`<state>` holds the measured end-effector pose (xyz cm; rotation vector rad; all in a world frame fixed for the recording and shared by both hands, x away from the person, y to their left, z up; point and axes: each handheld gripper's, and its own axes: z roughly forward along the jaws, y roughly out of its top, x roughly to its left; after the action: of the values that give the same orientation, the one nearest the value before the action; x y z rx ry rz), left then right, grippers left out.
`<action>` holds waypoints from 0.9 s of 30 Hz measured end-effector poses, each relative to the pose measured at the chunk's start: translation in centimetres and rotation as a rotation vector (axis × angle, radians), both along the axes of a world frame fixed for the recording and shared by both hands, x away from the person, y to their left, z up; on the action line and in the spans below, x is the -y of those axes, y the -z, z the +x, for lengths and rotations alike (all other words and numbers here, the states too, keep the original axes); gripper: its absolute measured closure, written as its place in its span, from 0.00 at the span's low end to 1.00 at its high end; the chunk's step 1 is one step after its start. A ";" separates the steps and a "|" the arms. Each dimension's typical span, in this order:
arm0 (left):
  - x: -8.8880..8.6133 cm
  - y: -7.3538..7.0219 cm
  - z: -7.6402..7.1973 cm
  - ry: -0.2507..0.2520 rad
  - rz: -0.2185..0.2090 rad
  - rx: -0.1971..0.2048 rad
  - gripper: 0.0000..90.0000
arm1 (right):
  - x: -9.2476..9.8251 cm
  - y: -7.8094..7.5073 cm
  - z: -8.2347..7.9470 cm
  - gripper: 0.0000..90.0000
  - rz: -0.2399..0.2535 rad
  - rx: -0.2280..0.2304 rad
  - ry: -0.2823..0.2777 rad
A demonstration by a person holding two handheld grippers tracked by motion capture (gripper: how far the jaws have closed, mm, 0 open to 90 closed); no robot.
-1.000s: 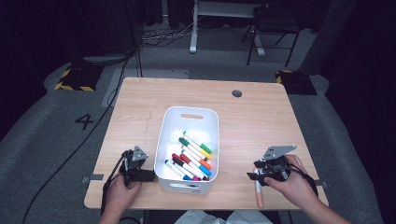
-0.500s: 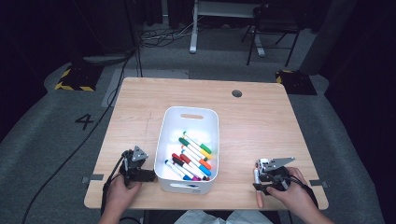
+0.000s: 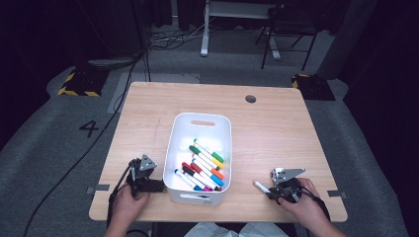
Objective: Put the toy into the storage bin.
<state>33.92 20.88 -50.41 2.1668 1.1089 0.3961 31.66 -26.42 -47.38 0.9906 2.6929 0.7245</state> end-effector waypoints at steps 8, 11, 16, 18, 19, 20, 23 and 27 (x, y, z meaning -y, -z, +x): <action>0.0 0.0 0.0 -0.001 0.001 0.000 0.16 | 0.0 -0.4 0.2 0.85 0.037 -0.023 -0.006; 0.0 0.0 0.0 -0.006 0.002 0.001 0.16 | -0.1 -0.9 0.2 0.85 0.049 -0.016 -0.013; 0.0 0.0 -0.2 -0.015 0.005 0.010 0.16 | -0.5 -1.9 0.5 0.85 0.069 0.000 -0.044; 0.0 0.0 -0.2 -0.015 -0.002 0.009 0.16 | -0.6 -2.4 0.6 0.85 0.086 -0.011 -0.039; 0.0 0.0 -0.2 -0.016 -0.002 0.011 0.16 | -0.8 -3.1 0.7 0.85 0.108 -0.008 -0.037; 0.0 0.0 -0.2 -0.017 -0.002 0.011 0.16 | -0.8 -3.1 0.7 0.85 0.108 -0.008 -0.037; 0.0 0.0 -0.3 -0.016 0.000 0.006 0.16 | -0.9 -4.0 0.9 0.85 0.120 0.001 -0.050; 0.0 0.0 -0.3 -0.015 0.000 0.006 0.16 | -1.0 -5.4 1.0 0.85 0.133 0.018 -0.061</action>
<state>33.62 20.87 -50.43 2.1568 1.1227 0.4091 32.65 -25.40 -42.01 0.9289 2.6998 0.9312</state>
